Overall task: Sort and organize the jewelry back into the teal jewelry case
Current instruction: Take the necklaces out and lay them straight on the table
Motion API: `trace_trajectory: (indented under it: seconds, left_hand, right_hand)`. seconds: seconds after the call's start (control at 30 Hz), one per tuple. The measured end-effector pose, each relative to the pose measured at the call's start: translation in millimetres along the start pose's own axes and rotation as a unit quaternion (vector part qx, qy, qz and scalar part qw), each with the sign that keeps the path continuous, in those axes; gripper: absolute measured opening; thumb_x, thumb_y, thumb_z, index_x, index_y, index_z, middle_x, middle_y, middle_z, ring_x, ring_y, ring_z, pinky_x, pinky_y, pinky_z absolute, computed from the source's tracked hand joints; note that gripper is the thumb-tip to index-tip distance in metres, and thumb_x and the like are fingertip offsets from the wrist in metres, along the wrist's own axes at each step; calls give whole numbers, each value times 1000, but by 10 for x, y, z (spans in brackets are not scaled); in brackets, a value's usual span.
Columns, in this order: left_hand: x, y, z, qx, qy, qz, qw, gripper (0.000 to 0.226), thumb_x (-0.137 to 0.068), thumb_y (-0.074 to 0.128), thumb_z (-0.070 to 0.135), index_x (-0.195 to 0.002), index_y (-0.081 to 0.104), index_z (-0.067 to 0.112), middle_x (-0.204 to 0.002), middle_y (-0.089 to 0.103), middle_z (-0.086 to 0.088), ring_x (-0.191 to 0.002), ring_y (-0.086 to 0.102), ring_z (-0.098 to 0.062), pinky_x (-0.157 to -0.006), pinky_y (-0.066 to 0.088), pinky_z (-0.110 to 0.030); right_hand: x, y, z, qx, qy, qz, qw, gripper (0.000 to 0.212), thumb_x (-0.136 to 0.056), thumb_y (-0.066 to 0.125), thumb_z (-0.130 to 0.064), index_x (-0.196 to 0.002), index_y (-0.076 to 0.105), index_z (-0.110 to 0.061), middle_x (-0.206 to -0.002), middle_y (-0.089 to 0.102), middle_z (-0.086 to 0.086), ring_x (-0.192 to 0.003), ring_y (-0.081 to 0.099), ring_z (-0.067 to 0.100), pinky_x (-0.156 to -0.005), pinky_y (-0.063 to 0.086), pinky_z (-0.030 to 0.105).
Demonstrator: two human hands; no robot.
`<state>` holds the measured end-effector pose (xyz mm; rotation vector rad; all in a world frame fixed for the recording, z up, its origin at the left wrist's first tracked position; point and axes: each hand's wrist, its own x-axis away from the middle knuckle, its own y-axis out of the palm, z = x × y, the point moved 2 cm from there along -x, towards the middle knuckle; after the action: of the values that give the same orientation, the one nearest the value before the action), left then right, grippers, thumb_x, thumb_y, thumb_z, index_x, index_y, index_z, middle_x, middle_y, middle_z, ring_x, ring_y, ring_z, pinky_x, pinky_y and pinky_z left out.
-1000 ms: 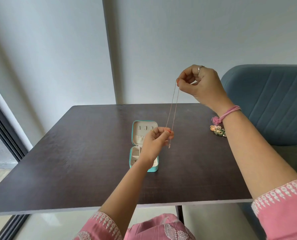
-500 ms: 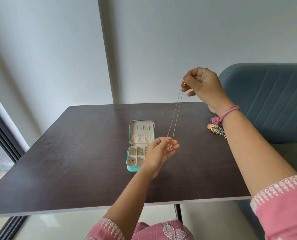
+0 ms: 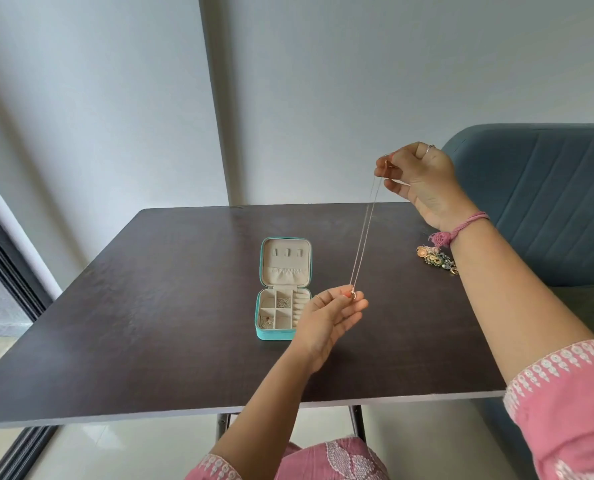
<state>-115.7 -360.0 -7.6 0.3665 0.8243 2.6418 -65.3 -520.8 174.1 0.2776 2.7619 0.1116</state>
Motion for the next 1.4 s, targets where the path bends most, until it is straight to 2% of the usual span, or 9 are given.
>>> trace_trajectory:
  seconds: [0.13,0.27,0.43,0.57,0.83,1.1,1.23,1.4]
  left_hand:
    - [62,-3,-69,9,6,3,1000,16,-91,59,6,-106,64,7,-100,72,-10,-94,70,-18,-82,56,-26]
    - [125,-6,-104,17,15,10,1000,18,-90,59,2,-107,65,5,-102,72,-11,-93,70,-18,-84,56,-26]
    - [194,-17,-130,1,37,32,999,19,-89,61,2,-108,65,4,-103,72,-13,-94,70,-19,-81,56,-25]
    - [228,-36,-154,-18,53,51,997,18,-89,61,2,-107,66,3,-102,72,-15,-94,71,-20,-79,57,-25]
    - [345,-113,-256,-39,81,120,989,14,-88,63,4,-100,70,5,-88,71,-11,-84,69,-17,-74,57,-23]
    - [432,-154,-263,-10,91,161,983,17,-87,65,1,-102,59,4,-80,67,-11,-75,67,-19,-70,57,-26]
    - [486,-169,-314,-19,66,165,984,9,-86,66,2,-95,65,3,-83,68,-11,-76,67,-19,-71,57,-25]
    - [521,-176,-349,-40,43,166,984,16,-84,69,5,-98,66,-1,-85,70,-12,-77,68,-19,-73,57,-26]
  right_hand:
    - [-35,-47,108,-28,33,20,999,17,-90,53,-5,-75,57,-13,-79,70,3,-76,67,15,-66,51,25]
    - [-57,-93,209,-69,51,36,996,17,-89,55,-3,-75,58,-14,-79,71,3,-69,60,10,-65,50,23]
    - [-90,-162,306,-109,69,37,991,14,-90,54,-4,-86,60,-16,-81,70,2,-65,57,6,-63,49,21]
    - [-87,-192,339,-99,82,10,992,19,-90,54,-3,-97,68,-14,-81,65,-1,-67,56,6,-63,48,20]
    - [-136,-267,501,-27,102,-71,992,16,-89,63,-5,-100,71,-13,-86,68,-3,-75,60,7,-68,51,19]
    - [-174,-316,689,-5,128,-61,990,14,-85,68,-6,-96,70,-14,-81,71,-5,-73,61,8,-70,54,21]
    - [-175,-314,784,-9,135,-58,989,13,-83,69,-2,-93,70,-12,-78,73,-4,-70,65,8,-68,56,19]
    - [-212,-321,896,16,136,-80,987,13,-83,68,0,-94,68,-7,-81,71,1,-71,66,9,-70,57,20]
